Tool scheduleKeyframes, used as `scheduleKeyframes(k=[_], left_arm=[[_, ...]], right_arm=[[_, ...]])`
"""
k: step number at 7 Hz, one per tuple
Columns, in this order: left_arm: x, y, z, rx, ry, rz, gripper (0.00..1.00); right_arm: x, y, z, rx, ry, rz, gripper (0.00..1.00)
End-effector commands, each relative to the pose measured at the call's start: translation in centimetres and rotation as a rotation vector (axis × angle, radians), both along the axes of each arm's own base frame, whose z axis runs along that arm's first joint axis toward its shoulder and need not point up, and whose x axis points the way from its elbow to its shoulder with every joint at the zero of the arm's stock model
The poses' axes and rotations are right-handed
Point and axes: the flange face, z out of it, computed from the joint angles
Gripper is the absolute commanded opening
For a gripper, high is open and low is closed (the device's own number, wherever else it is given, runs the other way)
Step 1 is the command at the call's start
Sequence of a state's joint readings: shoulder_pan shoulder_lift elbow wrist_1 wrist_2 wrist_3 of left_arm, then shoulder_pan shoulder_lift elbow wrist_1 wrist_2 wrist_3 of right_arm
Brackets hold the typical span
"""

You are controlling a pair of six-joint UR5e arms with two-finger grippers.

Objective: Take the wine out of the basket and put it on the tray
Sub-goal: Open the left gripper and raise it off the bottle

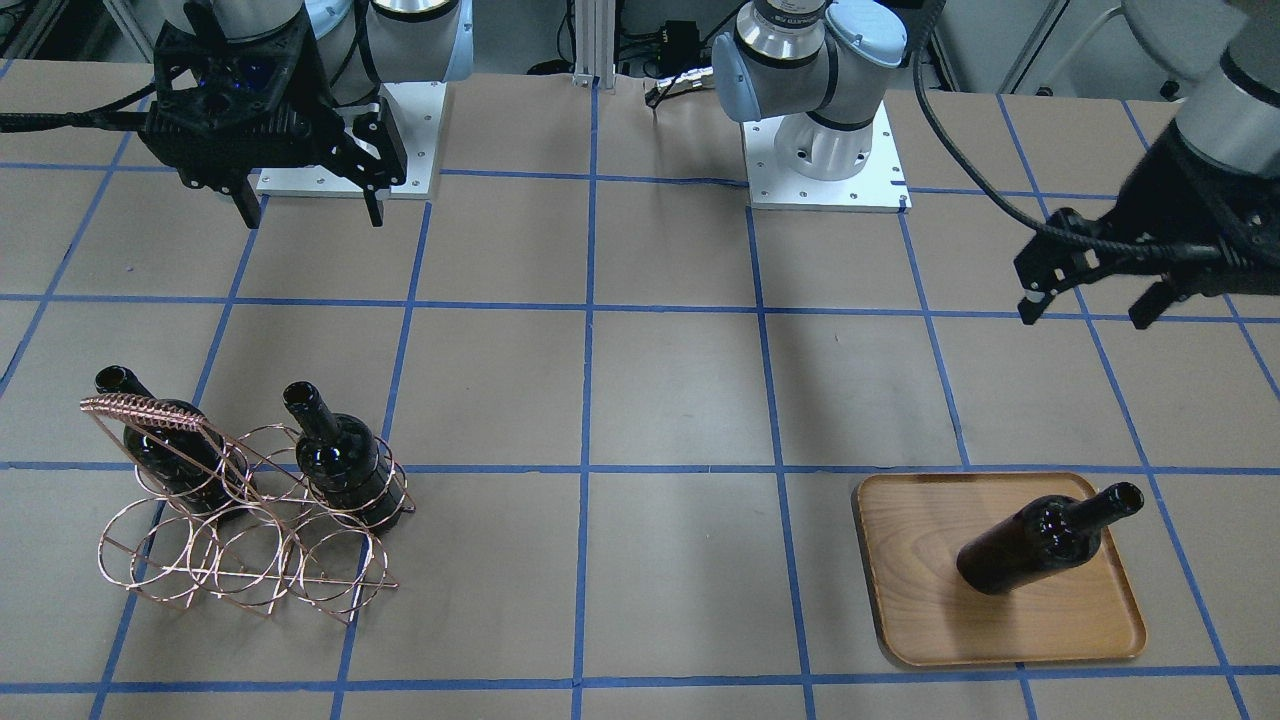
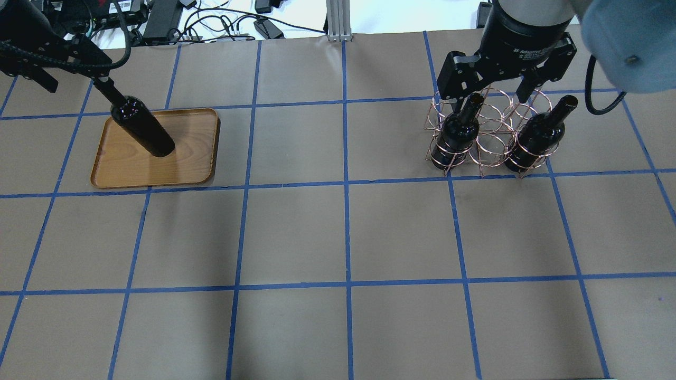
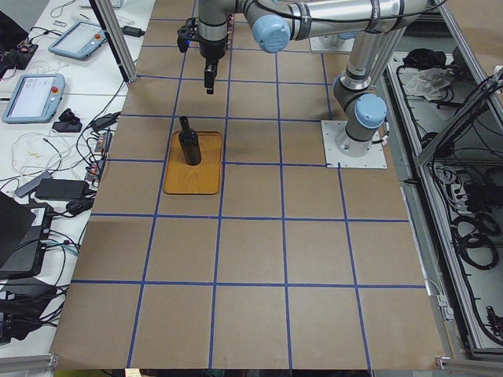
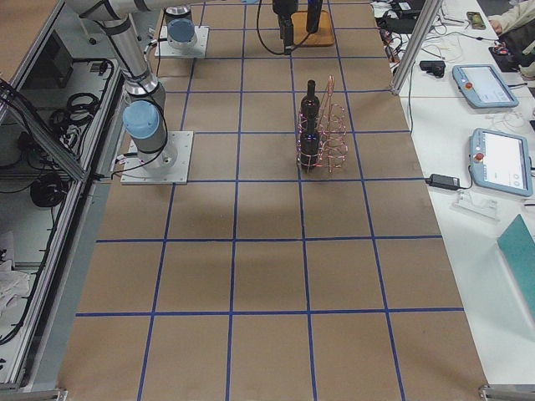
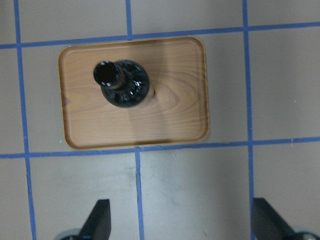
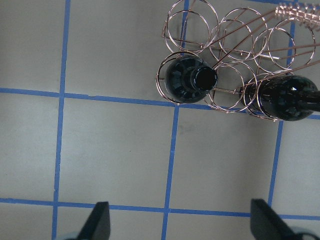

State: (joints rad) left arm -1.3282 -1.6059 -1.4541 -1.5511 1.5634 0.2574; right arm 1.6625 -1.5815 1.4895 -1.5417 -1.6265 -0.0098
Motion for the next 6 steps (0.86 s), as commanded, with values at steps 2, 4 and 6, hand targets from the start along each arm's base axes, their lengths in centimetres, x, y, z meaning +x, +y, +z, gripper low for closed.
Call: scheduleKeyframes(k=[2,4,6], left_arm=[[-17.1,4.8,0.7,0.021,0.027,0.082,1.0],[-17.8,5.4,0.8,0.017,-0.007,0.053,1.0],[-17.9,5.7,1.0,0.016,-0.005,0.052,1.0]], right_arm=[[-0.1,0.1,0.0,0.004,0.005,0.001,1.0],[-0.1,0.2,0.3,-0.003,0.006,0.001,1.0],[-0.1,0.3,0.2,-0.001,0.01,0.002,1.0]])
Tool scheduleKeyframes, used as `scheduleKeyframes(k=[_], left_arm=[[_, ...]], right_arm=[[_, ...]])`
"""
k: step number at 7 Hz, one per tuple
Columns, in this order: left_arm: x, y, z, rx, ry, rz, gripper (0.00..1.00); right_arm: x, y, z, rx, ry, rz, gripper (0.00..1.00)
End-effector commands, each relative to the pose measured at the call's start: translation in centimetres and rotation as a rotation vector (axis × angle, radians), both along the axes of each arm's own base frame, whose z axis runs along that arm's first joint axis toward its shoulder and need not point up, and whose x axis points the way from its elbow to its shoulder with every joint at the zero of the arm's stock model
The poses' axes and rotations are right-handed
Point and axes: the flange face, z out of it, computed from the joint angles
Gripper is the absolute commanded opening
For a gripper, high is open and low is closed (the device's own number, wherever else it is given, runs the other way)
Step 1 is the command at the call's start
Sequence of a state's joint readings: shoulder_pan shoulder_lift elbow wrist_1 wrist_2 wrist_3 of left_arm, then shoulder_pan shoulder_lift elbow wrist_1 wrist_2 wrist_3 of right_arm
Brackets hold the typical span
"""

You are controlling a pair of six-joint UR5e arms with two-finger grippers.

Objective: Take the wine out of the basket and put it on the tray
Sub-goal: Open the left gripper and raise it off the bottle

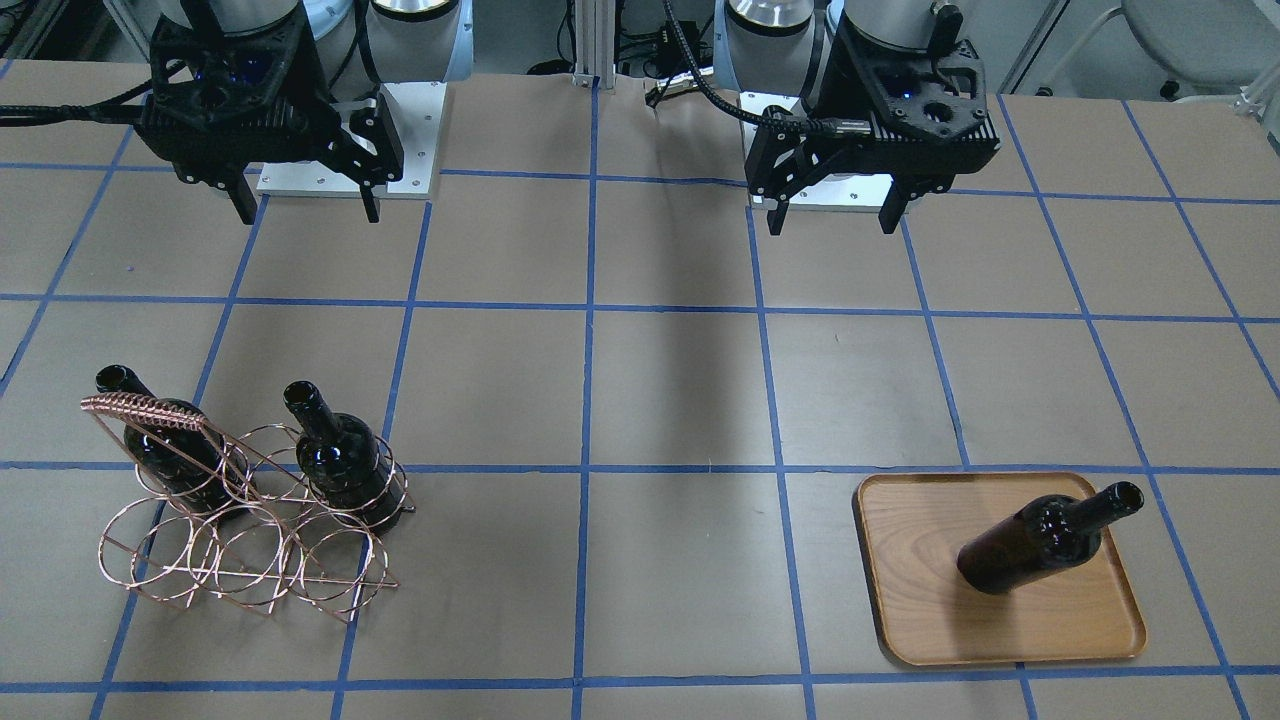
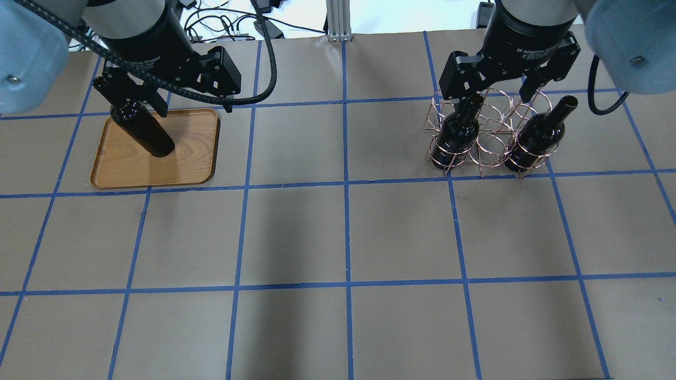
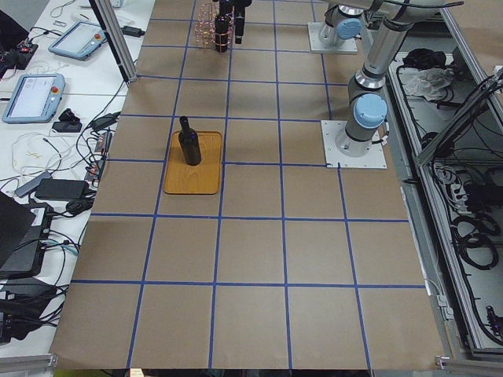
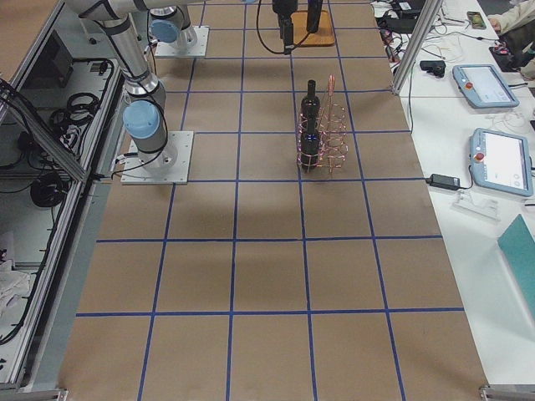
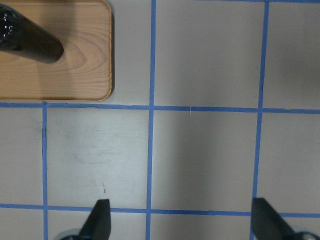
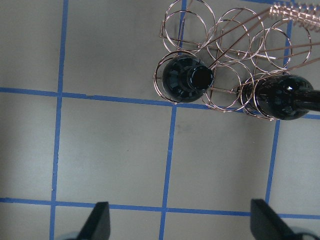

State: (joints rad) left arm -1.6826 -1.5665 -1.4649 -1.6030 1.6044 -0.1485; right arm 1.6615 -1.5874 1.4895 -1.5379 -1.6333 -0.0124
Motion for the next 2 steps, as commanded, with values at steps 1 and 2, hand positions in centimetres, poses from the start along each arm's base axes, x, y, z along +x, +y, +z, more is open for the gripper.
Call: scheduleKeyframes(k=[1,2], left_arm=[[-0.01,0.36,0.28,-0.004,-0.003,0.0,1.0],[0.04,0.55,0.49,-0.007,-0.005,0.001,1.0]], right_arm=[[0.11,0.08,-0.01,0.002,0.002,0.0,1.0],[0.03,0.05,-0.01,0.002,0.004,-0.001,1.0]])
